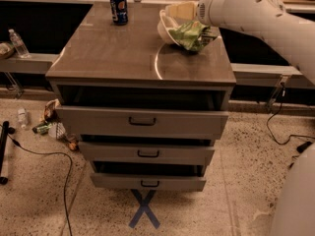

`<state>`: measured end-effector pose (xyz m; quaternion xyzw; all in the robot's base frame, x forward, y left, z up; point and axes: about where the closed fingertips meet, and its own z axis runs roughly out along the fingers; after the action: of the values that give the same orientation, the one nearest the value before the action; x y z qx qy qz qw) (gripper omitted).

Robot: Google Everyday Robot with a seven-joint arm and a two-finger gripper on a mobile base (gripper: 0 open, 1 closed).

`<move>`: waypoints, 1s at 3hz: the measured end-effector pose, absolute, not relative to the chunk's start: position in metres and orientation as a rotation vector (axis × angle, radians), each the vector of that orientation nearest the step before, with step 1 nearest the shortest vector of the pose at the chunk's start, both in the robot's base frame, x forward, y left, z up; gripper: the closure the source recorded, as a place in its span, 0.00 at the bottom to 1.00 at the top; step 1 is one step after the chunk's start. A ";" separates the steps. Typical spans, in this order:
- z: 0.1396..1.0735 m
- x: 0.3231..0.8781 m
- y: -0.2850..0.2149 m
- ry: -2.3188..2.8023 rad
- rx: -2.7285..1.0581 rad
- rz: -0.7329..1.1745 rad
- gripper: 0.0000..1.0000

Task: Place green jalapeno chip bag into paper bowl

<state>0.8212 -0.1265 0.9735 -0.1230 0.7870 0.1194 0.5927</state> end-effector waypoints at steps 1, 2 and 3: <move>0.974 0.815 -0.128 1.832 -0.282 0.276 0.00; 0.979 0.788 -0.157 1.833 -0.272 0.257 0.00; 0.991 0.752 -0.223 1.790 -0.272 0.149 0.00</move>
Offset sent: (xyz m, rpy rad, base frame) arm -0.0759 -0.1009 0.0120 -0.0191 -0.0050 -0.0764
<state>0.7517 -0.2226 0.9906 -0.1180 0.7771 0.0648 0.6149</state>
